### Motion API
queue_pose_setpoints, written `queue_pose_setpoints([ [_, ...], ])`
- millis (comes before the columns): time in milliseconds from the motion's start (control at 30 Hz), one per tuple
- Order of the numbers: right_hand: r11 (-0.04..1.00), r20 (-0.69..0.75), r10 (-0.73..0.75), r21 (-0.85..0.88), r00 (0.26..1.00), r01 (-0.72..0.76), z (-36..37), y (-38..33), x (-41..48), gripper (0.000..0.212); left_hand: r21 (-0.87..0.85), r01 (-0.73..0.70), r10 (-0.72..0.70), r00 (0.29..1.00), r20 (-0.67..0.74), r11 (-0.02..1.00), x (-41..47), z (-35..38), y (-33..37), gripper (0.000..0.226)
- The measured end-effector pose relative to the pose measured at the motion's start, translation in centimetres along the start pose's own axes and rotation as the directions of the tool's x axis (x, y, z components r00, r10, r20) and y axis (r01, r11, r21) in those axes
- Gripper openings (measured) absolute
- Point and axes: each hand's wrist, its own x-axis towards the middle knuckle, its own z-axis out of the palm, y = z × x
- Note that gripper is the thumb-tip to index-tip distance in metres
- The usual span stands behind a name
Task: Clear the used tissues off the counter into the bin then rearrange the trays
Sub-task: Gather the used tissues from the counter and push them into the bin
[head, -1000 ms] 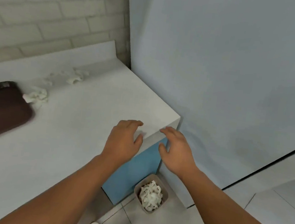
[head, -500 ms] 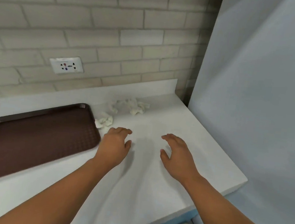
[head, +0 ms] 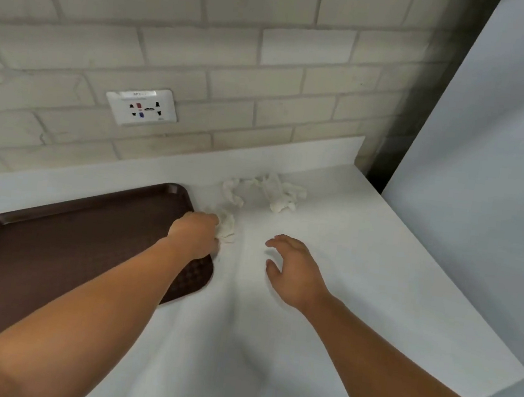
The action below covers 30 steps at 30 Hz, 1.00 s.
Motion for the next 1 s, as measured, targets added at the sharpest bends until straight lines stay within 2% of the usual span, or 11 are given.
queue_pose_setpoints([
  [133,1.0,0.021,0.006,-0.008,1.0,-0.006,1.1,-0.9,2.6,0.04,-0.032,-0.017,0.017,1.0,0.009,0.999,1.1,0.5,-0.2,0.038],
  [267,0.999,0.051,0.027,-0.034,0.998,-0.026,2.4,-1.7,5.0,0.044,-0.211,-0.016,-0.01,0.993,-0.12,0.977,1.1,-0.8,-1.7,0.033],
  [433,0.997,0.087,0.021,-0.074,0.996,-0.015,4.8,-3.8,7.9,0.059,-0.52,-0.012,-0.134,0.961,-0.242,0.854,0.3,-2.3,-4.6,0.033],
  [533,0.989,0.079,-0.01,-0.148,0.997,0.022,6.0,-4.9,9.7,0.069,-0.654,0.017,-0.196,0.959,-0.203,0.756,-0.8,-2.6,-6.2,0.032],
  [633,0.971,0.115,-0.069,-0.221,0.991,0.093,7.0,-5.7,10.9,0.074,-0.73,0.02,-0.202,0.966,-0.163,0.684,-1.7,-2.3,-7.3,0.03],
  [800,0.938,0.198,-0.128,-0.294,0.972,0.183,8.2,-6.5,12.1,0.061,-0.873,0.061,-0.277,0.957,-0.087,0.484,-2.7,-2.2,-8.0,0.033],
  [900,0.905,0.236,-0.146,-0.361,0.961,0.226,8.6,-6.6,13.0,0.055,-0.843,0.042,-0.297,0.944,-0.143,0.537,-3.2,-2.4,-8.1,0.044],
  [1000,0.914,0.289,-0.12,-0.342,0.95,0.219,8.8,-6.5,13.9,0.041,-0.854,0.056,-0.346,0.926,-0.149,0.517,-3.5,-2.3,-8.2,0.043],
])
